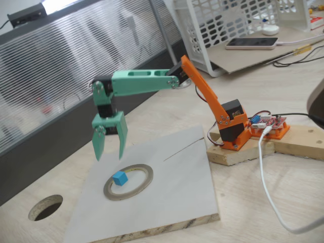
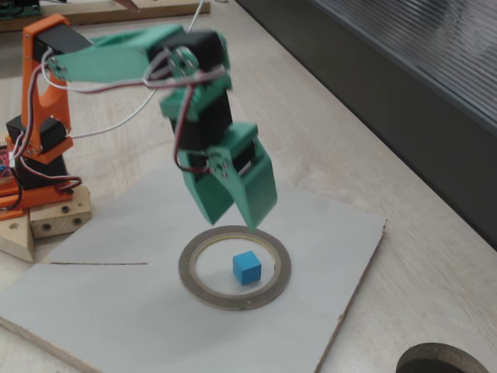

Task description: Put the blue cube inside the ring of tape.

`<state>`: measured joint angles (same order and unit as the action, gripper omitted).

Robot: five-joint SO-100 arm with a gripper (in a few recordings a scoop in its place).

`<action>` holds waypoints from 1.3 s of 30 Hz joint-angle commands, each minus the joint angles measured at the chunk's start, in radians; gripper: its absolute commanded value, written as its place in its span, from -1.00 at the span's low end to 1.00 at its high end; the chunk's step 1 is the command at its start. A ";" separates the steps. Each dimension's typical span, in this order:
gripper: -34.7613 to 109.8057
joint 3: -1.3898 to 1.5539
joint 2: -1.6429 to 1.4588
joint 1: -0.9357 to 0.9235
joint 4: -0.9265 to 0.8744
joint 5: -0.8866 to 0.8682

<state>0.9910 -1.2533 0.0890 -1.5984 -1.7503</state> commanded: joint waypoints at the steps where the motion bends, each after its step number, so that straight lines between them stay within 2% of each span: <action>1: 0.05 -0.012 -0.101 0.009 -0.015 -0.005; 6: 0.00 -0.011 -0.101 0.009 -0.017 -0.005; 13: -0.54 -0.014 -0.103 0.009 -0.003 -0.005; 14: -0.57 -0.014 -0.103 0.009 -0.003 -0.005; 25: -0.51 0.002 -0.109 0.009 -0.017 -0.005; 39: -0.51 0.482 -0.443 0.006 -0.017 -0.005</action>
<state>1.3806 -1.5923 0.0890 -1.6015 -1.7503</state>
